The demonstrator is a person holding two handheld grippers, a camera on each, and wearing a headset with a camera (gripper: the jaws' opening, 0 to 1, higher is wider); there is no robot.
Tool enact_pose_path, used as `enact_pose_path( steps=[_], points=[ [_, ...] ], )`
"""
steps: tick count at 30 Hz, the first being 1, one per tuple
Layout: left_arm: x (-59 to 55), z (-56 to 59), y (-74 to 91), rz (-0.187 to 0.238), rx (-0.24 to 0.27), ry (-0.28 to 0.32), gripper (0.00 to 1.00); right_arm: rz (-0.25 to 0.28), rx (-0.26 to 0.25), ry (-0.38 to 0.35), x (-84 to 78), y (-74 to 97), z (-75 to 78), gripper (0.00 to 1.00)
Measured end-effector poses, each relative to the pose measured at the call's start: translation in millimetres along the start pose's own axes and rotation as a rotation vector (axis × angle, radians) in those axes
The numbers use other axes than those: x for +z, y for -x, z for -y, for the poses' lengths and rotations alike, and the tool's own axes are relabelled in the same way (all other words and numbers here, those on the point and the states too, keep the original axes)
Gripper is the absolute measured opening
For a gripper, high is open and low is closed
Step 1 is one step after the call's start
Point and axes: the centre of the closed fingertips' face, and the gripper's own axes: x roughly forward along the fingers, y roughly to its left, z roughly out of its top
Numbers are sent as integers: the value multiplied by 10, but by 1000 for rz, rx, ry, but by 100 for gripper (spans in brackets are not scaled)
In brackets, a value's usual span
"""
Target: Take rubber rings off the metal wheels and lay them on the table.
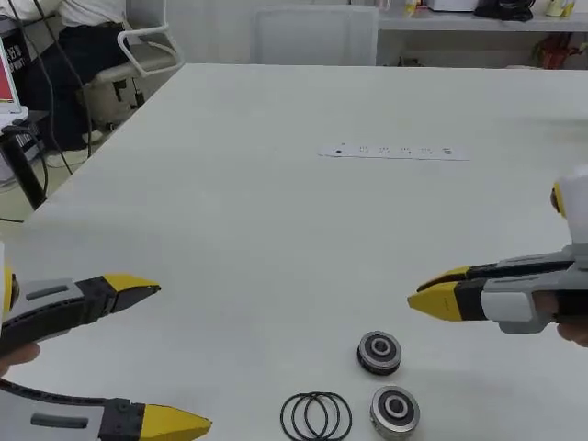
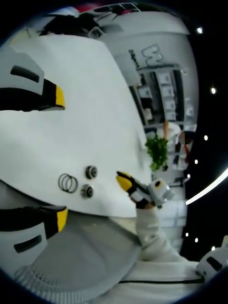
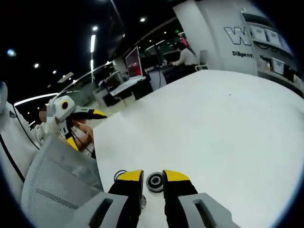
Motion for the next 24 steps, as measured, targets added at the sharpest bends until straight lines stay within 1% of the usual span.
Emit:
enact_pose_path(
  steps=[2,5,7,8,10,12,14,17,19,20,22,24],
  points=[
    [71,4,3,12,-8,1,84,-25,-9,19,-72,-48,29,14],
    [198,-1,6,30,-12,-15,83,-40,-8,47,-158,-112,52,14],
    [272,-21,-2,35,-12,-18,82,-55,-9,50,-235,-151,69,15],
    [300,-29,-7,37,-12,-21,81,-72,-7,68,-299,-173,70,15],
    [376,-51,-18,44,-12,-34,80,-89,-3,89,-377,-206,61,16],
    [465,-76,-37,55,-11,-50,80,-101,2,108,-425,-224,50,17],
    [552,-91,-66,68,-15,-61,80,-127,-6,146,-489,-249,104,20],
    [663,-86,-122,78,-31,-97,79,-133,-24,160,-520,-272,145,21],
    [731,-88,-167,80,-43,-127,78,-130,-32,150,-539,-278,167,20],
    [745,-91,-177,80,-44,-131,78,-130,-33,149,-543,-281,167,20],
    [818,-103,-226,81,-53,-155,78,-143,-38,160,-577,-293,178,20],
    [902,-104,-272,88,-65,-180,77,-145,-40,165,-583,-301,178,20]
  ],
)
